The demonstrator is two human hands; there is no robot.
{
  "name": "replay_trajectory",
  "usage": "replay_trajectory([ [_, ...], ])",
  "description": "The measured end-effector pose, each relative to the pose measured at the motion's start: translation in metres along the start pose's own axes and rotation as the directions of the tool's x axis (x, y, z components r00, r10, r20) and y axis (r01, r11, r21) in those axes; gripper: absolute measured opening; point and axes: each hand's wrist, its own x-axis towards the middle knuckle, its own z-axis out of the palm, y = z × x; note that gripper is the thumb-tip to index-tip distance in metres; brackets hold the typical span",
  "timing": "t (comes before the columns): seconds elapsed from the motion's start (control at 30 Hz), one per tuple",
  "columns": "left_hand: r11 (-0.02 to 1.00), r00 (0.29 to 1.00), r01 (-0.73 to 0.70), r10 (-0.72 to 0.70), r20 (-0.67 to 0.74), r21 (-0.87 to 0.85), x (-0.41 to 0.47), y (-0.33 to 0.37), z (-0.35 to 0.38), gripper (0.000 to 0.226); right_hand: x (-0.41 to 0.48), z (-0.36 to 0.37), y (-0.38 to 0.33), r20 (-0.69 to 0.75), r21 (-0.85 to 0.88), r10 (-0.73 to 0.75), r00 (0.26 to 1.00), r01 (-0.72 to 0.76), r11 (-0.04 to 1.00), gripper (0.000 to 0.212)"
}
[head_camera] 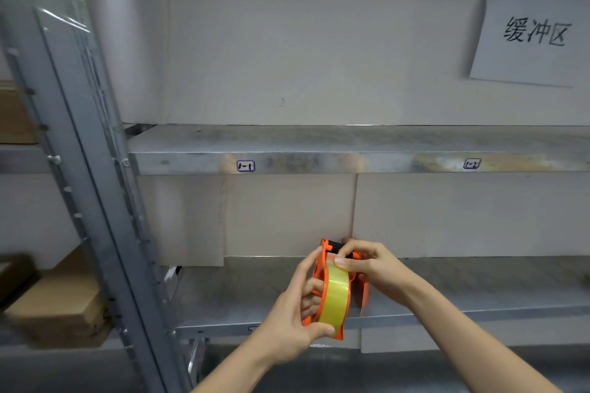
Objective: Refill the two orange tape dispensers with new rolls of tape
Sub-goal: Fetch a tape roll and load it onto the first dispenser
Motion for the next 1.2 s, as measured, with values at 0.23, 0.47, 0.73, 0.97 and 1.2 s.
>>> replay_trajectory([
  [0.23,0.999,1.000,-0.023,0.023,0.015,0.037,-0.006,0.004,-0.001,0.109,-0.006,-0.003,0.003,-0.124,-0.080,-0.004,0.992,-0.006,0.997,0.018],
  [0.47,0.987,1.000,-0.019,0.016,0.022,0.157,0.002,0.013,0.000,0.098,-0.012,-0.005,-0.005,-0.301,-0.247,-0.111,0.947,0.035,0.968,0.012],
  [0.73,0.987,0.997,0.000,-0.012,0.074,0.160,0.011,0.020,0.004,0.096,-0.013,-0.006,-0.007,-0.442,-0.336,-0.105,0.891,-0.056,0.940,0.018],
  [0.97,0.986,0.993,0.029,-0.047,0.106,0.165,0.018,0.025,0.011,0.091,-0.017,-0.008,-0.016,-0.485,-0.411,-0.169,0.858,-0.054,0.910,0.020],
  [1.2,0.998,0.993,0.032,-0.038,0.115,0.058,0.027,0.025,0.019,0.087,-0.017,-0.008,-0.030,-0.491,-0.505,-0.241,0.837,-0.048,0.862,0.018],
])
